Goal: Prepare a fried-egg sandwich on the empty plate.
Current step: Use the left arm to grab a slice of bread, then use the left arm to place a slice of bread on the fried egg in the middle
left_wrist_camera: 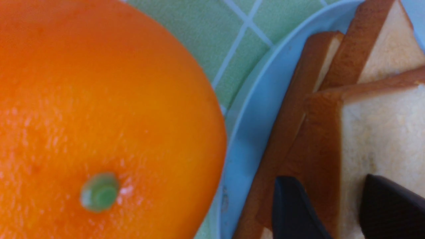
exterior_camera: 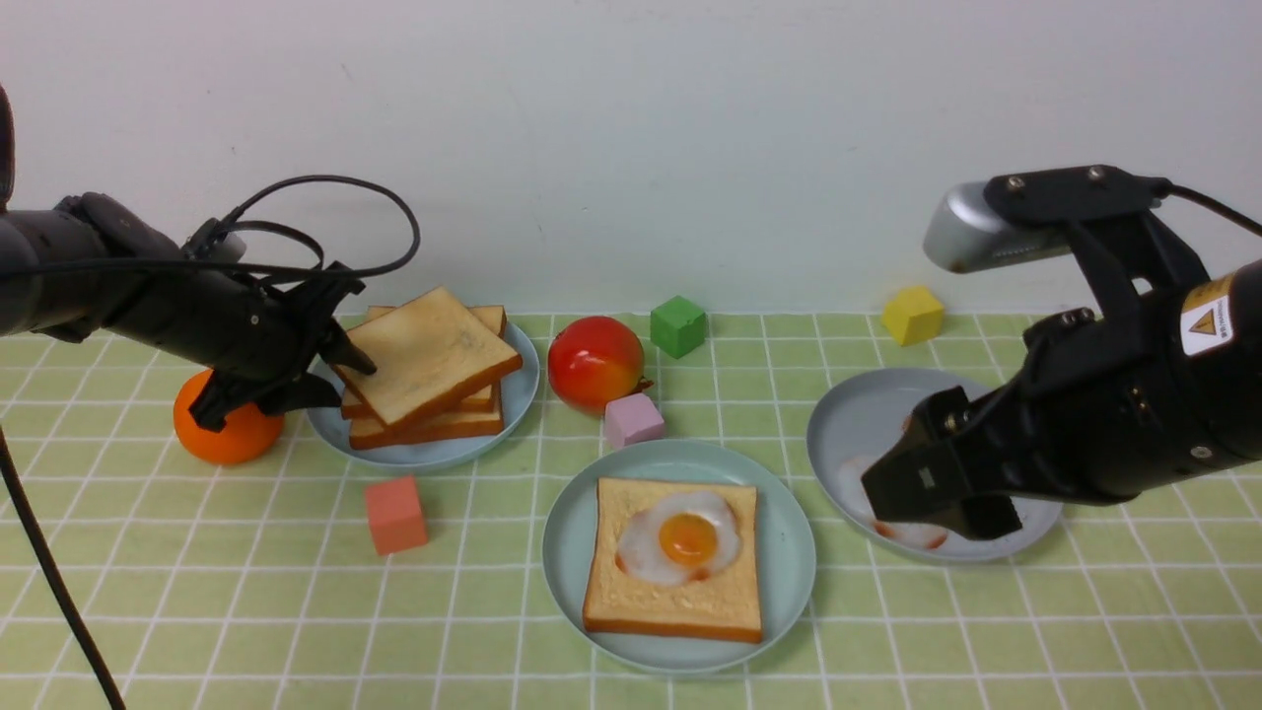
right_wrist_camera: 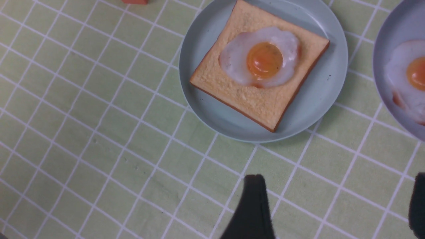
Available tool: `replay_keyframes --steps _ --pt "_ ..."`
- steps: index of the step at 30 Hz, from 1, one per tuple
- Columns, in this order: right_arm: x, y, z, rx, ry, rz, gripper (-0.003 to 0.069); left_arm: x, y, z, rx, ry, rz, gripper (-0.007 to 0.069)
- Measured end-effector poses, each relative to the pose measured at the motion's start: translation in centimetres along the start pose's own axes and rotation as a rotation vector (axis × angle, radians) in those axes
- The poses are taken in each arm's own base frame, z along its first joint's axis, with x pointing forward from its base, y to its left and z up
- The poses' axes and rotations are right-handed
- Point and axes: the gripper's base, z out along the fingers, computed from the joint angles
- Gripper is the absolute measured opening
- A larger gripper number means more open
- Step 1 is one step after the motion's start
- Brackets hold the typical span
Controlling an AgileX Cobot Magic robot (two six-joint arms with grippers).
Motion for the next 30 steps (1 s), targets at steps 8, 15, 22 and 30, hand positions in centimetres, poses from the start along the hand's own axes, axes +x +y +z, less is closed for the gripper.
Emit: replay_keyframes --steps 8,15,22,30 --pt "0.1 0.0 0.0 -0.001 0.01 0.0 0.0587 0.0 -0.1 0.0 0.006 -0.001 0.075 0.0062" --pt "0.2 0.0 0.0 -0.002 0.027 0.0 0.0587 -0.1 -0.7 -1.7 0.021 0.017 0.161 0.0052" --pt "0.4 -0.1 0.0 0.006 0.048 -0.008 0.0587 0.5 -3.1 -5.9 0.102 0.066 0.341 0.0052" --pt "1.0 -0.8 -0.1 0.085 0.107 -0.028 0.0561 4.8 -4.8 -7.6 0.351 0.279 0.414 0.0052"
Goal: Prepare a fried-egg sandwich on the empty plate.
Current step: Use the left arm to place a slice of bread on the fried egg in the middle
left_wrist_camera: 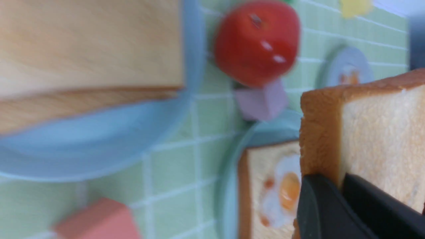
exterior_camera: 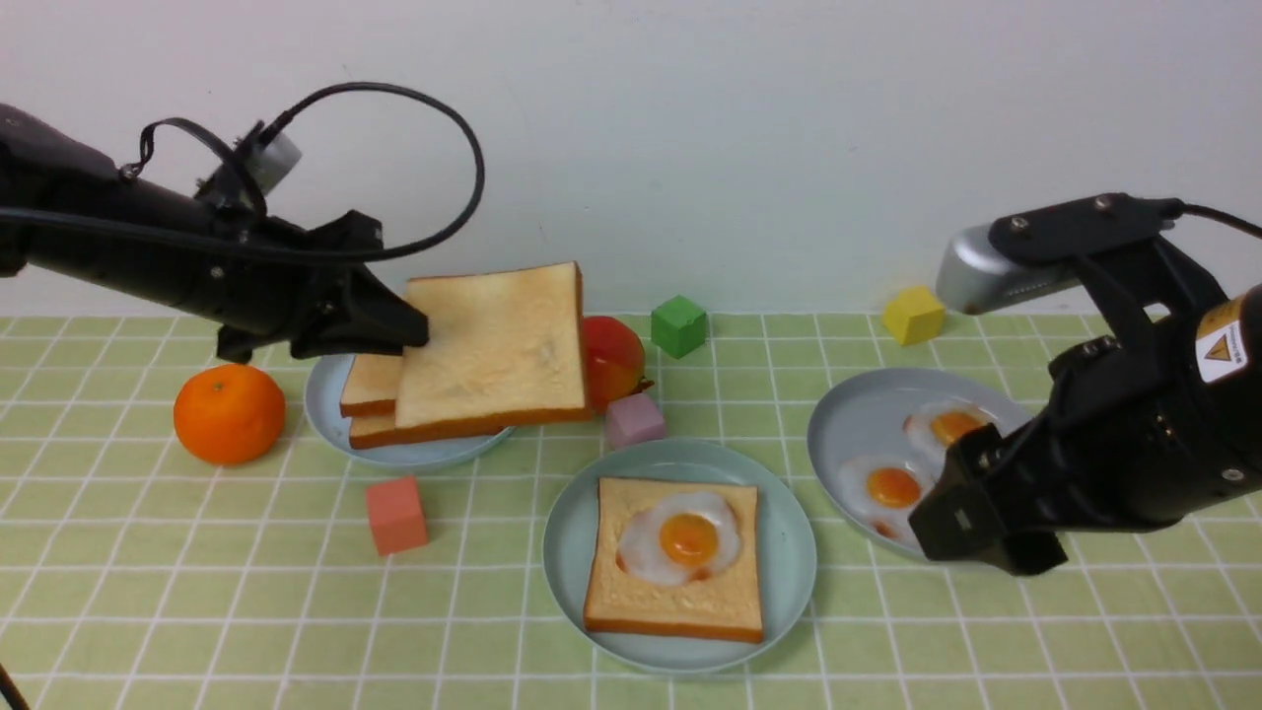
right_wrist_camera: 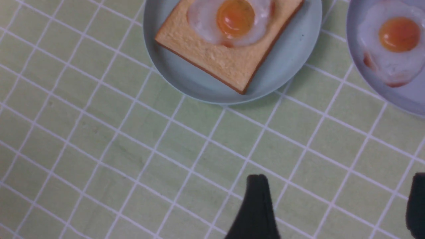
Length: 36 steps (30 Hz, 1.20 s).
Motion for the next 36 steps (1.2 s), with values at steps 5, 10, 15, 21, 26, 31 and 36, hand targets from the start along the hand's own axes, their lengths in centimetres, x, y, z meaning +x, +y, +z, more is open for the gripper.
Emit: replay_keyframes --steps 5,10,15,21,26,31,36 --pt "0.1 -0.4 0.0 0.048 0.014 0.01 0.0444 3.5 -0.8 3.4 0.032 0.103 -0.021 0.0052" --pt "0.3 -0.4 0.0 0.048 0.029 0.025 0.0075 5.7 -3.2 6.6 0.017 0.128 0.059 0.0052" --pt "0.3 -0.4 0.0 0.047 0.03 0.027 -0.001 6.5 -3.7 8.8 -0.023 0.107 0.089 0.0052" --pt "0.4 -0.4 -0.1 0.047 0.035 0.029 -0.001 6.9 -2.5 10.5 -0.049 0.125 0.058 0.0052" --pt "0.4 -0.4 -0.1 0.047 0.034 0.059 -0.0006 7.2 -1.6 11.4 -0.061 0.146 0.034 0.0052" --pt "0.3 -0.5 -0.1 0.059 0.025 0.093 0.0001 7.4 -1.6 11.4 -0.059 0.16 0.038 0.0112" --pt "-0.1 -0.7 -0.2 0.073 -0.021 0.129 0.0005 7.5 -1.5 11.2 -0.077 0.181 0.059 0.0289"
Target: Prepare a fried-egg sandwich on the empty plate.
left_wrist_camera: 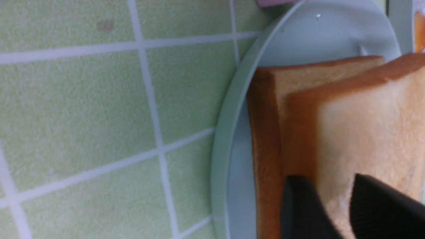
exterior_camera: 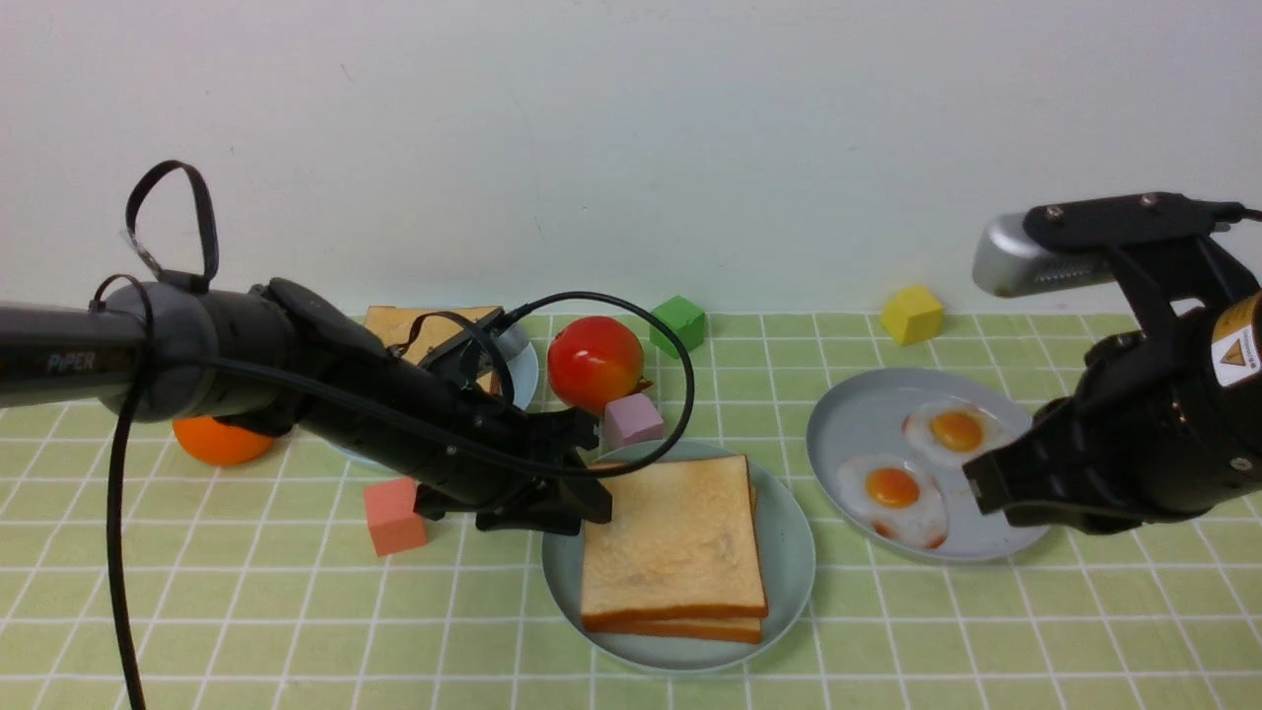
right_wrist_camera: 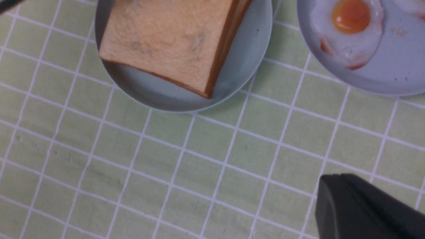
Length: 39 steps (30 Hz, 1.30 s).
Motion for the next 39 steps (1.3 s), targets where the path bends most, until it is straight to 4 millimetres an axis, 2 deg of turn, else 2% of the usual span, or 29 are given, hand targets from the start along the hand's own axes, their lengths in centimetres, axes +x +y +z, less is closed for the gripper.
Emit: replay_keyframes --steps 4,6,7,9,13,16,17,18,22,26,30,33,34,35,39 --pt "0.0 0.0 -0.8 -0.007 -0.043 0.06 0.0008 0.0 -0.5 -1.0 -0.028 0.0 0.022 0.0461" --pt "0.1 0.0 -1.7 -0.014 -0.074 0.099 0.001 -0.1 -0.8 -1.7 -0.034 -0.009 0.028 0.0517" --pt "0.1 0.0 -1.7 -0.013 -0.074 0.099 0.001 -0.1 -0.9 -1.9 -0.035 -0.011 0.031 0.0521" --pt "0.5 0.0 -3.2 -0.022 -0.134 0.133 0.0014 -0.3 -1.5 -3.1 -0.03 -0.031 0.029 0.0551" --pt "2.0 -0.2 -4.7 -0.049 -0.218 0.161 0.0015 -0.1 -2.7 -5.2 -0.007 -0.033 0.06 0.0548" --pt "5.5 -0.9 -5.2 -0.083 -0.36 0.168 0.0018 0.9 -5.2 -9.0 0.033 -0.014 0.135 0.0482" --pt "5.4 -0.9 -5.2 -0.084 -0.371 0.166 0.0018 1.0 -5.3 -9.2 0.034 -0.014 0.142 0.0482" --pt "7.6 -1.5 -4.8 -0.081 -0.445 0.147 0.0017 1.8 -6.8 -11.6 0.042 -0.027 0.175 0.0426" --pt "11.7 -2.6 -3.9 -0.084 -0.629 0.09 0.0021 4.4 -9.3 -16.2 0.046 -0.053 0.199 0.0275" --pt "15.0 -3.3 -2.9 -0.105 -0.756 0.057 0.0025 8.7 -11.0 -20.4 0.067 -0.115 0.177 0.0118" --pt "16.8 -3.6 -2.4 -0.119 -0.82 0.047 0.0028 13.7 -11.6 -23.6 0.093 -0.196 0.188 -0.0011" --pt "17.7 -3.8 -2.0 -0.122 -0.836 0.043 0.0031 17.3 -11.5 -25.4 0.109 -0.297 0.228 -0.0013" --pt "17.8 -3.8 -1.9 -0.122 -0.835 0.043 0.0031 17.7 -11.6 -25.7 0.113 -0.316 0.238 -0.0013" --pt "18.1 -3.9 -1.6 -0.119 -0.827 0.044 0.0031 19.1 -11.4 -26.4 0.113 -0.39 0.26 -0.0013" --pt "18.3 -4.0 -1.3 -0.11 -0.801 0.044 0.0031 22.5 -11.2 -28.6 0.129 -0.606 0.336 -0.0013"
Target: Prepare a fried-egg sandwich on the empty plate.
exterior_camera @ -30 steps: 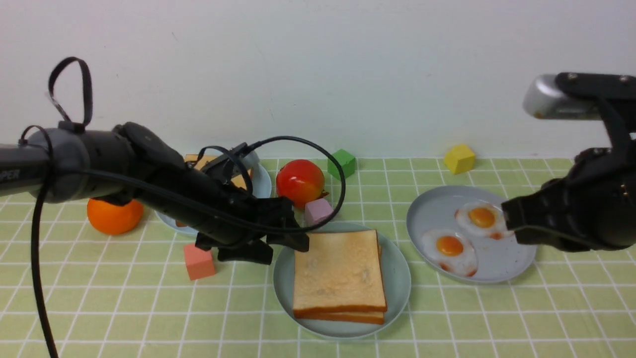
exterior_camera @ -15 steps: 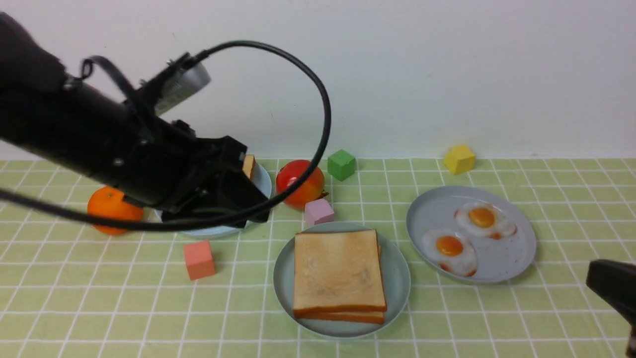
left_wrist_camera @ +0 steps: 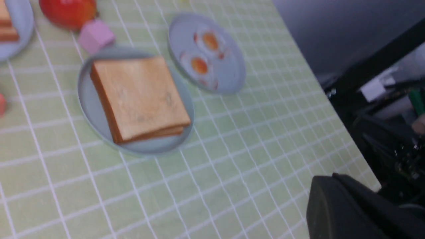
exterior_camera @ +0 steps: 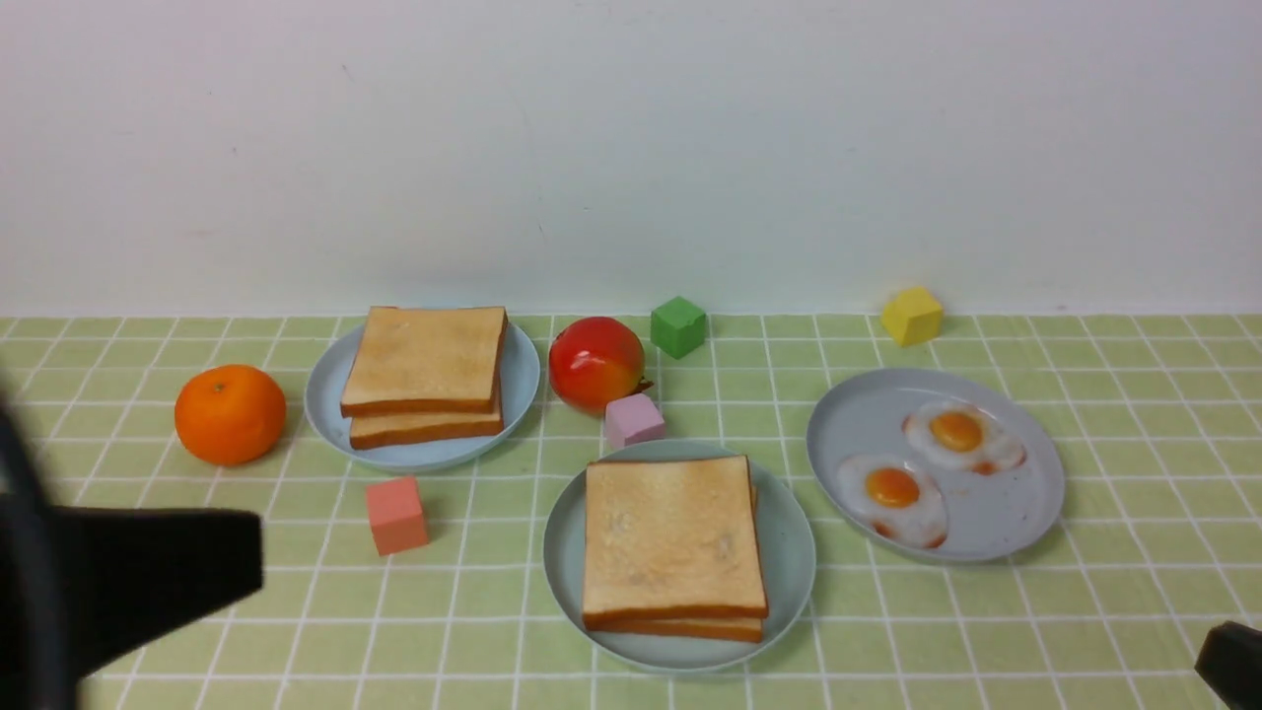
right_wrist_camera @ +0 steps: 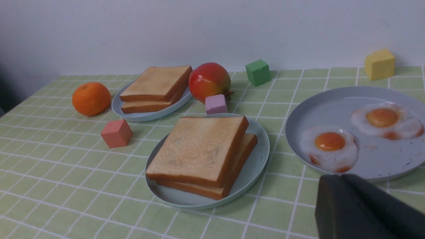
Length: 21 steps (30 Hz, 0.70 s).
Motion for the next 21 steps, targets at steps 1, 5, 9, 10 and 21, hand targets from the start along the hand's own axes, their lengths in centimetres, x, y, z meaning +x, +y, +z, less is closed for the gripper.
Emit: replay_keyframes --steps 1,5,9,10,21 --pt "0.0 0.0 0.0 0.002 0.004 0.0 0.0031 0.2 -0.2 -0.7 0.002 -0.04 0.016 -0.0013" --pt "0.1 0.0 0.0 0.003 0.007 0.0 0.0031 1.4 -1.5 -3.8 0.034 -0.172 0.089 -0.0013" --pt "0.1 0.0 0.0 0.003 0.007 0.0 0.0035 2.4 -2.2 -5.7 0.06 -0.241 0.133 -0.0013" --pt "0.1 0.0 0.0 0.003 0.007 0.0 0.0037 2.7 -2.4 -6.2 0.068 -0.262 0.145 -0.0013" --pt "0.1 0.0 0.0 0.003 0.008 0.0 0.0046 4.4 1.8 -5.1 -0.245 -0.327 0.298 -0.0013"
